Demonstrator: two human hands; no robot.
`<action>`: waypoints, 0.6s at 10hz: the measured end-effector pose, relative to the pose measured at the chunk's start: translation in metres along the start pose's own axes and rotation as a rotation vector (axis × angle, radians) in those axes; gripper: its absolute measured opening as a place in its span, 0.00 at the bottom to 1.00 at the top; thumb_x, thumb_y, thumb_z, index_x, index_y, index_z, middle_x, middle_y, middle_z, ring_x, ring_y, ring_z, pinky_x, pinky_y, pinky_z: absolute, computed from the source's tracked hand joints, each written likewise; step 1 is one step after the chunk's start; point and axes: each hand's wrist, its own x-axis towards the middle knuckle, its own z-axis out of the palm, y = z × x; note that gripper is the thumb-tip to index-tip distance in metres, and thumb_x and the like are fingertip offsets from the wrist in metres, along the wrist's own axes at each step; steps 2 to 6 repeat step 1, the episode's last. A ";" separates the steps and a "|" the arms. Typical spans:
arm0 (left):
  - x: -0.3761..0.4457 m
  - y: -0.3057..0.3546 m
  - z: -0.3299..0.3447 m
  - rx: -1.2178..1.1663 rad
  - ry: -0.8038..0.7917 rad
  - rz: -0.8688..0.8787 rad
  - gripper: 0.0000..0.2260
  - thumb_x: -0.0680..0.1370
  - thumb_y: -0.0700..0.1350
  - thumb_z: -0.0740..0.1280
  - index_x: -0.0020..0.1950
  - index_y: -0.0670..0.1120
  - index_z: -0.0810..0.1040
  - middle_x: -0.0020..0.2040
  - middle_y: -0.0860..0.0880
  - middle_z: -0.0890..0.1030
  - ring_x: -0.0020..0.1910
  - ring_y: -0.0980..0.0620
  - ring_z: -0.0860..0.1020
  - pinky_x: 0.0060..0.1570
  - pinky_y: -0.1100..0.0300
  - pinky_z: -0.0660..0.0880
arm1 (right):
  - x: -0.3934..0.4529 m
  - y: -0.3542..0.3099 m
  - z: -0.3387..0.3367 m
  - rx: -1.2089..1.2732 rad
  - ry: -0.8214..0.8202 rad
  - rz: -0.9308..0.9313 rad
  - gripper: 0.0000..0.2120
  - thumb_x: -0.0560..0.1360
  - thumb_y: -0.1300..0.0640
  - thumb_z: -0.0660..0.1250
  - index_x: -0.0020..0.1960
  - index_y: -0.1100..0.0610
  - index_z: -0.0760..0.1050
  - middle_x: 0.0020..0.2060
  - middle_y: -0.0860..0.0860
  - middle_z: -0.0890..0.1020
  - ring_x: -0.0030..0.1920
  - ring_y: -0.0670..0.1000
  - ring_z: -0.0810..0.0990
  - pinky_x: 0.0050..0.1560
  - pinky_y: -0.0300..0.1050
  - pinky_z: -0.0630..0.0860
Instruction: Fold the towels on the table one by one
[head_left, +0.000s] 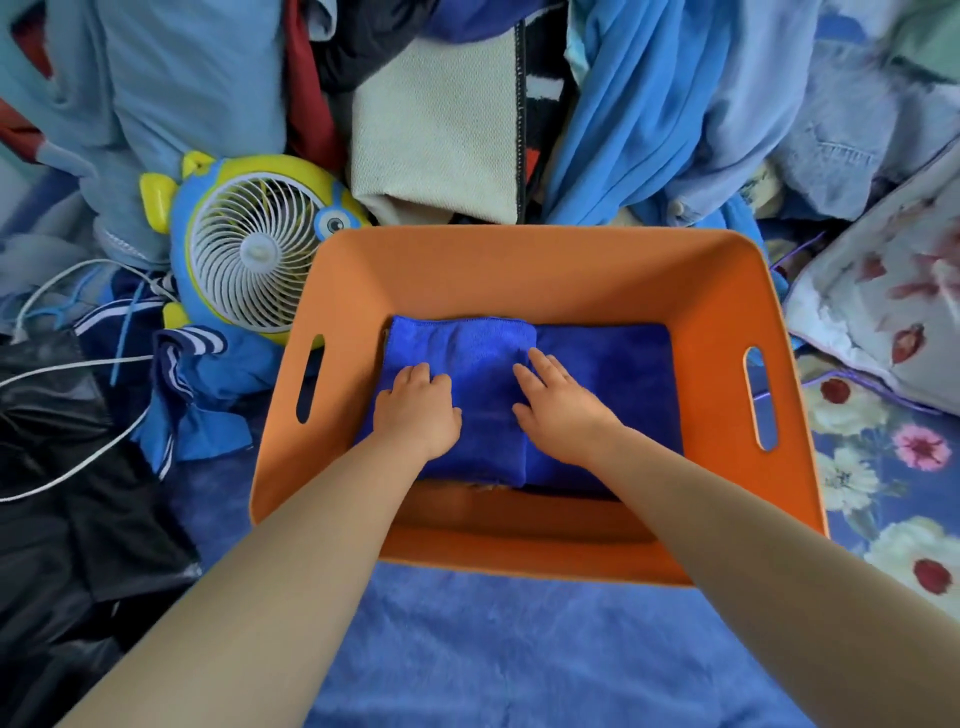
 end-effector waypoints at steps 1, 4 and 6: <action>-0.022 0.009 -0.008 -0.038 0.039 0.061 0.17 0.80 0.49 0.57 0.66 0.43 0.68 0.70 0.44 0.64 0.70 0.45 0.61 0.63 0.51 0.65 | -0.024 0.001 -0.015 0.111 0.092 -0.034 0.22 0.79 0.56 0.53 0.72 0.60 0.58 0.75 0.55 0.53 0.75 0.53 0.50 0.70 0.47 0.58; -0.022 0.009 -0.008 -0.038 0.039 0.061 0.17 0.80 0.49 0.57 0.66 0.43 0.68 0.70 0.44 0.64 0.70 0.45 0.61 0.63 0.51 0.65 | -0.024 0.001 -0.015 0.111 0.092 -0.034 0.22 0.79 0.56 0.53 0.72 0.60 0.58 0.75 0.55 0.53 0.75 0.53 0.50 0.70 0.47 0.58; -0.022 0.009 -0.008 -0.038 0.039 0.061 0.17 0.80 0.49 0.57 0.66 0.43 0.68 0.70 0.44 0.64 0.70 0.45 0.61 0.63 0.51 0.65 | -0.024 0.001 -0.015 0.111 0.092 -0.034 0.22 0.79 0.56 0.53 0.72 0.60 0.58 0.75 0.55 0.53 0.75 0.53 0.50 0.70 0.47 0.58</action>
